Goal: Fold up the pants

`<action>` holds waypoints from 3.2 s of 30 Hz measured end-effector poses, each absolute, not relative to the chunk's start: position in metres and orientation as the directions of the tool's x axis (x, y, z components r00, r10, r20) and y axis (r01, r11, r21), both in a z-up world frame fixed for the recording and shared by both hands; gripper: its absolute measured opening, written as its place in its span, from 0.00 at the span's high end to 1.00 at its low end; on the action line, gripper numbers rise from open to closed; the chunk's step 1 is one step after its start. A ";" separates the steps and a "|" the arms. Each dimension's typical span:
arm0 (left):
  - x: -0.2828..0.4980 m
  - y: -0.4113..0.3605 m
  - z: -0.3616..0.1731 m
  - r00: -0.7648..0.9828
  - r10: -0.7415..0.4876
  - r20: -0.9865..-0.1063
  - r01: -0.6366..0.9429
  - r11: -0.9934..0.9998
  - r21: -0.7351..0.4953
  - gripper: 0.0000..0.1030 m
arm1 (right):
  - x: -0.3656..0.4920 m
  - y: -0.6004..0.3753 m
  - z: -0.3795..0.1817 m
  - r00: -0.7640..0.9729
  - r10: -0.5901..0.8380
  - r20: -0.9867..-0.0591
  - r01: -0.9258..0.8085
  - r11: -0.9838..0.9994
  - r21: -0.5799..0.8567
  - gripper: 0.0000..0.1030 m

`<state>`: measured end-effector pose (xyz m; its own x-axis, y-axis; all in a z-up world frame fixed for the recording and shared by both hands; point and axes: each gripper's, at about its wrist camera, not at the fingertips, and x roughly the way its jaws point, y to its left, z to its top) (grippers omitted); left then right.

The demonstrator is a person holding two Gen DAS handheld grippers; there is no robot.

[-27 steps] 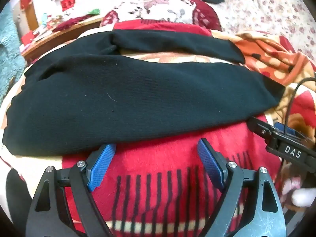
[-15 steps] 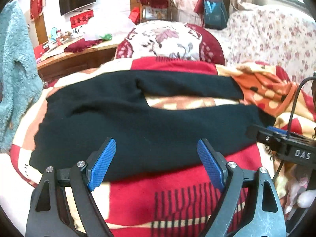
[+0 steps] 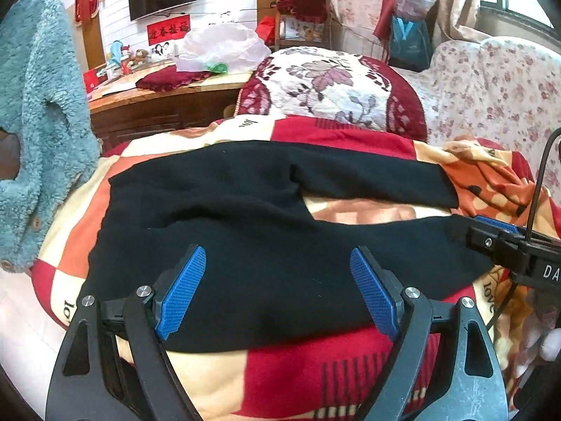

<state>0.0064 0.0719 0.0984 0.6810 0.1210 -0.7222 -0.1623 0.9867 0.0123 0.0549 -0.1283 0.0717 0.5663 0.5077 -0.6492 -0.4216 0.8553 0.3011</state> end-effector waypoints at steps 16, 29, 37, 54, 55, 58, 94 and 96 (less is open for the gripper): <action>0.018 0.100 0.092 0.684 0.128 -0.718 -0.208 0.978 -0.025 0.18 | 0.071 -0.107 0.062 0.567 0.502 -0.653 -0.426 0.857 0.289 0.22; 0.032 0.120 0.086 0.670 0.151 -0.727 -0.229 0.973 -0.009 0.18 | 0.088 -0.094 0.058 0.530 0.520 -0.670 -0.461 0.840 0.287 0.22; 0.042 0.137 0.082 0.657 0.159 -0.737 -0.242 0.970 -0.006 0.18 | 0.108 -0.078 0.058 0.514 0.525 -0.678 -0.491 0.828 0.269 0.22; 0.075 0.200 0.076 0.631 0.168 -0.757 -0.261 0.965 -0.004 0.18 | 0.155 -0.048 0.057 0.473 0.522 -0.709 -0.554 0.803 0.221 0.22; 0.077 0.206 0.076 0.629 0.167 -0.760 -0.260 0.966 -0.003 0.18 | 0.160 -0.047 0.057 0.472 0.523 -0.710 -0.561 0.799 0.216 0.22; 0.084 0.221 0.077 0.627 0.160 -0.763 -0.245 0.970 0.003 0.18 | 0.172 -0.043 0.057 0.463 0.522 -0.716 -0.580 0.790 0.200 0.22; 0.194 0.298 0.025 0.470 -0.096 -0.878 0.245 0.969 0.025 0.18 | 0.319 -0.010 0.020 0.192 0.432 -0.881 -0.816 0.569 0.101 0.45; 0.193 0.299 0.024 0.471 -0.115 -0.874 0.241 0.971 0.002 0.25 | 0.314 -0.007 0.023 0.184 0.438 -0.880 -0.839 0.536 0.092 0.61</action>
<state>0.1935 0.2988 0.0241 0.4714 -0.1146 -0.8744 0.2406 0.9706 0.0025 0.3136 -0.0071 0.0227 0.1838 0.4384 -0.8798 -0.8394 0.5357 0.0916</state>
